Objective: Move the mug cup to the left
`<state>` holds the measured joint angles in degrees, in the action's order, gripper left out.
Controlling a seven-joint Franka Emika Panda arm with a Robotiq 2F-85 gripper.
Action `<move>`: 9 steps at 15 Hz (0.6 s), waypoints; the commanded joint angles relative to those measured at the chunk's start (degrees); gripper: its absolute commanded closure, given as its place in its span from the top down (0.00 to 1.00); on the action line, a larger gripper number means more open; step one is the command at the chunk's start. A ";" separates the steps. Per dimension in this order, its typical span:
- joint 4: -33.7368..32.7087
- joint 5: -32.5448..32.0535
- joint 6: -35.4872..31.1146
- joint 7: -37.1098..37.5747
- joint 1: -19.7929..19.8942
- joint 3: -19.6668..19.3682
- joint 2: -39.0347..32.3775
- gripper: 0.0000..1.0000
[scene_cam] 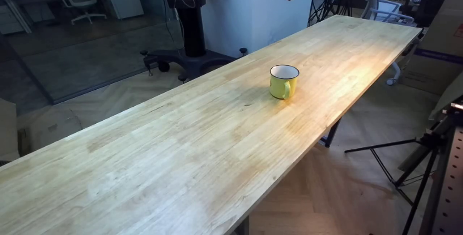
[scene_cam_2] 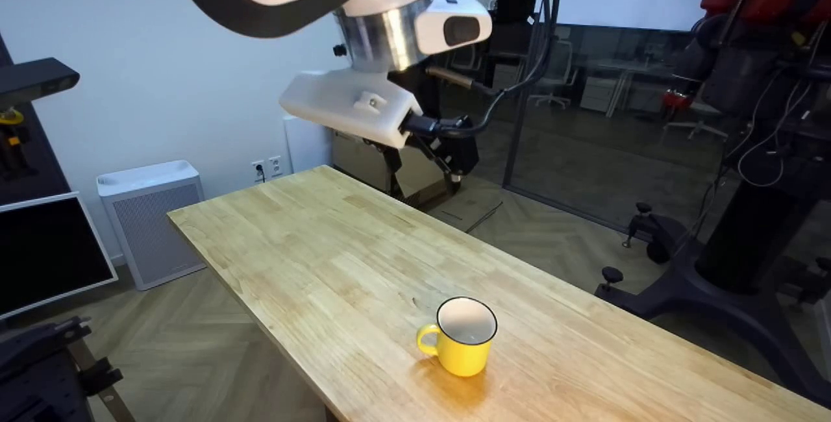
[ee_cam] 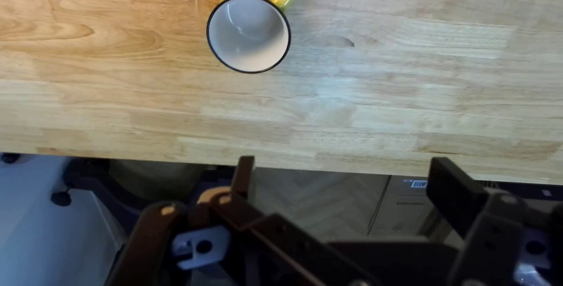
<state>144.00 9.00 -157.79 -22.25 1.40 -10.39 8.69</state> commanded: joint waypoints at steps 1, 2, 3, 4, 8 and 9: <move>-0.56 0.24 1.38 0.10 0.66 0.28 -0.63 1.00; -1.02 0.19 2.20 0.21 1.18 0.25 -1.29 1.00; -1.39 0.20 2.50 0.19 1.51 0.17 -1.79 1.00; -1.64 0.20 2.55 0.19 1.68 0.12 -2.12 1.00; -6.13 4.09 7.32 -3.02 1.58 -1.12 -6.07 1.00; -7.62 5.61 9.08 -4.23 1.81 -1.39 -7.53 1.00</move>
<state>141.74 10.49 -153.41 -22.96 2.70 -11.00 5.66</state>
